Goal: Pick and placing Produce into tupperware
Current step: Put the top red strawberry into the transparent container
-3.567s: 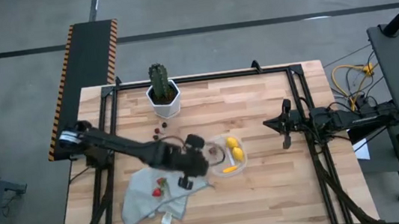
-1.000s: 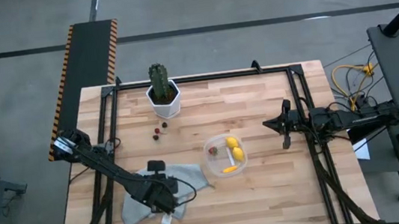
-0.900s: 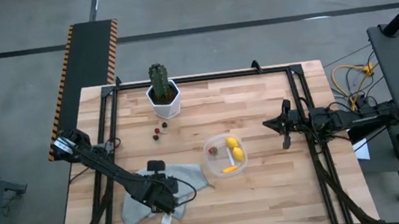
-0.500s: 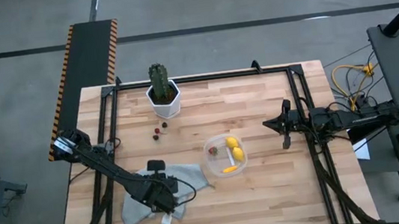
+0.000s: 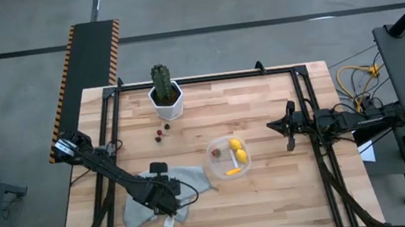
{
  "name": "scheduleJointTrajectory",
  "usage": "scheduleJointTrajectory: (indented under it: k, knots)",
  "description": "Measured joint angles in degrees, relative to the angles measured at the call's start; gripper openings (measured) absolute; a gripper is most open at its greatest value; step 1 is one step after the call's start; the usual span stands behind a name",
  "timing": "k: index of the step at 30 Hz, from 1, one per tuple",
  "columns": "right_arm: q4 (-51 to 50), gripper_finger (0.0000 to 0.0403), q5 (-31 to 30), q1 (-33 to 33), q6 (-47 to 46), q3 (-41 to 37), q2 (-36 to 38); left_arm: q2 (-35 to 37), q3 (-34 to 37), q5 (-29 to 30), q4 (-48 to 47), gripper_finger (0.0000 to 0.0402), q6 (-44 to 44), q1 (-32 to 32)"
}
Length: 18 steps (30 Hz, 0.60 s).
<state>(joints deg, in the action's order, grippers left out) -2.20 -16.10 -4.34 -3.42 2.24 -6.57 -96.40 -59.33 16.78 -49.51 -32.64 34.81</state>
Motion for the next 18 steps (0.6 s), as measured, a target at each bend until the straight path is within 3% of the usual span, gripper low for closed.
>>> scheduleJointTrajectory:
  k: [9,18]
  knots:
    - [0.00,0.0009,0.00,0.01,0.00,-0.02,0.00,0.00,0.07,-0.02,0.00,0.0091,0.02,-0.04]
    - [0.00,0.0009,0.00,0.00,0.00,-0.02,0.00,0.00,0.07,-0.39,-0.19,0.0005,0.52,-0.24]
